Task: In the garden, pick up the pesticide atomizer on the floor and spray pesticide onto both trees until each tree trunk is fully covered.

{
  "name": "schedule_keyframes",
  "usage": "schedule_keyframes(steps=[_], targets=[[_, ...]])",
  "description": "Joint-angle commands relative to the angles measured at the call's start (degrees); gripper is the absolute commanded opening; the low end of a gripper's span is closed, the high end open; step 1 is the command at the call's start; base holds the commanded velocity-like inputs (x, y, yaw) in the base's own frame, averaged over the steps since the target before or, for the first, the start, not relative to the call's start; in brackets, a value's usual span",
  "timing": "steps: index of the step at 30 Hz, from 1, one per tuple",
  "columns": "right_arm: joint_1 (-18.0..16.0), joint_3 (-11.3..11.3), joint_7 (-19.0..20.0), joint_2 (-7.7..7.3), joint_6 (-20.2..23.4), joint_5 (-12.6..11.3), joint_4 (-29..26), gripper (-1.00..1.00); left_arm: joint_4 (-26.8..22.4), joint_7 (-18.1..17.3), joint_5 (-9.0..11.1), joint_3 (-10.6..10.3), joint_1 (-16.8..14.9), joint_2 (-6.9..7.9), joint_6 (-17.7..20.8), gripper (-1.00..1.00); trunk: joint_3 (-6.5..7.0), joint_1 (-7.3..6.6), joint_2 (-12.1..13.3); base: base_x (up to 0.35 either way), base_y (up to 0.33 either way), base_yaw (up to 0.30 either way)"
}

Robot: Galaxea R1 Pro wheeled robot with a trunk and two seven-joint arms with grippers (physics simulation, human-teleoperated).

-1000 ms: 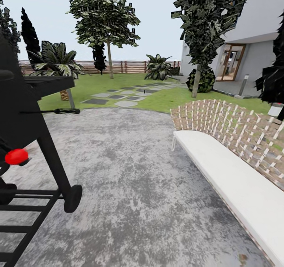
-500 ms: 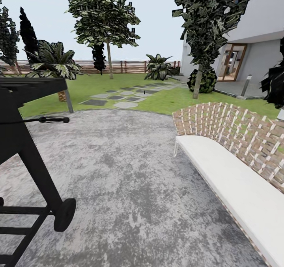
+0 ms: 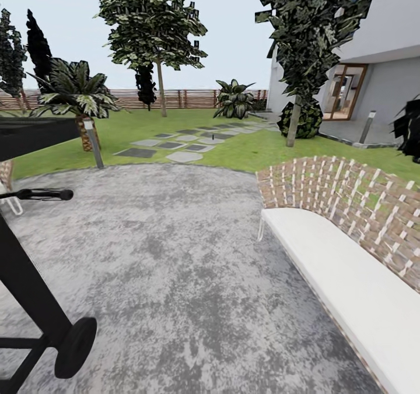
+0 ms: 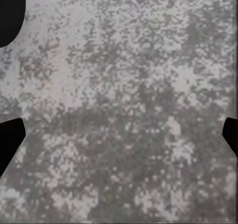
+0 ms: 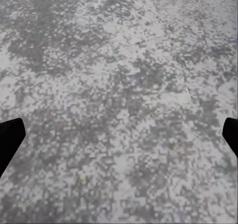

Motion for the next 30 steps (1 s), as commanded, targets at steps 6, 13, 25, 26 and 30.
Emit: schedule_keyframes(steps=[6,13,25,26,30], targets=[[-0.03,0.01,0.03,-0.01,-0.17,0.06,0.04,1.00,0.03,0.02,0.49,-0.09,-0.03,0.01,-0.19,1.00,-0.05,0.02,-0.02,0.340,-0.083,0.000],[-0.03,0.01,0.03,-0.01,-0.17,0.06,0.04,1.00,0.03,0.02,0.48,-0.09,-0.03,0.01,-0.17,1.00,-0.05,0.02,-0.02,0.340,-0.016,0.000],[-0.03,0.01,0.03,-0.01,-0.17,0.06,0.04,1.00,0.03,0.02,0.48,-0.07,-0.03,0.01,-0.18,1.00,-0.05,0.02,-0.02,0.340,0.000,0.000],[-0.03,0.01,0.03,-0.01,-0.17,0.06,0.04,1.00,0.03,0.02,0.49,-0.07,-0.03,0.01,-0.18,1.00,-0.05,0.02,-0.02,0.340,0.000,0.000],[-0.03,0.01,0.03,-0.01,-0.17,0.06,0.04,1.00,0.03,0.02,0.47,-0.09,-0.03,0.01,-0.18,1.00,-0.05,0.02,-0.02,0.340,0.000,0.000]])
